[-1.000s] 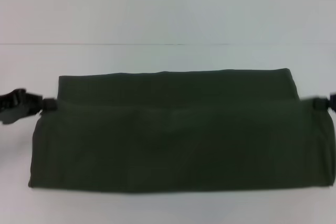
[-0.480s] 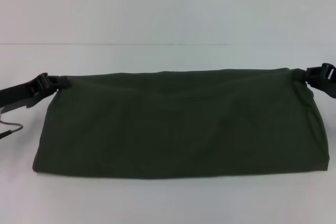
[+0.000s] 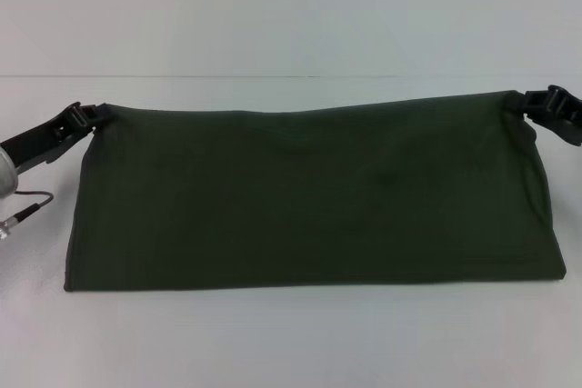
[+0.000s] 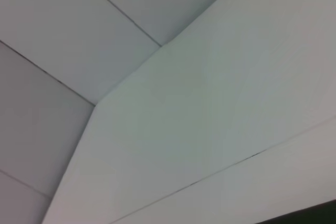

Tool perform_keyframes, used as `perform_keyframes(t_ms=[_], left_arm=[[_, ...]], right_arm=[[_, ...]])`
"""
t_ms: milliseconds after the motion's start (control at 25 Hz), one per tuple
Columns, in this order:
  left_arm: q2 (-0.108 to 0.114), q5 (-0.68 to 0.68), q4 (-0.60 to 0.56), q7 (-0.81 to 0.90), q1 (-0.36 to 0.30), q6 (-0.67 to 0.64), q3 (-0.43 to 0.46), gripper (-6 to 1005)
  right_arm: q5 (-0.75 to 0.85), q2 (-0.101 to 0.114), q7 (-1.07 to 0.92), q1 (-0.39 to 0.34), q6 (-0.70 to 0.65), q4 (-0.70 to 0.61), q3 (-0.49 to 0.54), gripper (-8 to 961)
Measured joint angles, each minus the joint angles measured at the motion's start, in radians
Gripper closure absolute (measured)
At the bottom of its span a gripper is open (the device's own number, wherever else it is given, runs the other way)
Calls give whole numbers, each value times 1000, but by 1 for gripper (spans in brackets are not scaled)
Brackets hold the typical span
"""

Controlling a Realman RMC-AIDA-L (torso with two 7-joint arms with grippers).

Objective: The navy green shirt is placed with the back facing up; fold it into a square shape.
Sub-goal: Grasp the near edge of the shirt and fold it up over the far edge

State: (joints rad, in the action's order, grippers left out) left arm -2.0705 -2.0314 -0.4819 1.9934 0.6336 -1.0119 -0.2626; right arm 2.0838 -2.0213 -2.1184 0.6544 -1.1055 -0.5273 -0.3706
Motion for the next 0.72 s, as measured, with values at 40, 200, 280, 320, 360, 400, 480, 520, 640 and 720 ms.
perform_keyframes(t_ms=[40, 200, 280, 320, 360, 400, 480, 520, 640, 720], left_arm=[[-6, 7, 2, -14, 4, 17, 0, 959], [-26, 28, 8, -63, 16, 80, 0, 959], [-36, 34, 9, -83, 21, 105, 0, 959], [-41, 35, 9, -92, 25, 120, 0, 959], [-44, 36, 9, -96, 28, 128, 0, 959], [-48, 39, 10, -105, 32, 143, 0, 959], [-54, 44, 12, -119, 38, 165, -1, 959], [-57, 47, 15, -127, 42, 177, -1, 960], [-67, 60, 20, -153, 51, 201, 0, 960], [-71, 69, 21, -161, 52, 205, -1, 960]], right_arm=[[0, 0, 0, 0, 0, 0, 0, 897], [-2, -22, 16, 10, 103, 2, -46, 896], [-2, -34, 30, 17, 166, 7, -74, 895], [-2, -38, 35, 19, 184, 9, -84, 895], [-2, -41, 39, 21, 204, 10, -89, 895], [-2, -41, 39, 21, 204, 10, -89, 895], [-2, -48, 51, 28, 237, 11, -96, 894], [-2, -51, 54, 30, 255, 11, -97, 894], [-2, -55, 57, 39, 297, 17, -105, 893], [-2, -56, 58, 45, 317, 23, -109, 893]])
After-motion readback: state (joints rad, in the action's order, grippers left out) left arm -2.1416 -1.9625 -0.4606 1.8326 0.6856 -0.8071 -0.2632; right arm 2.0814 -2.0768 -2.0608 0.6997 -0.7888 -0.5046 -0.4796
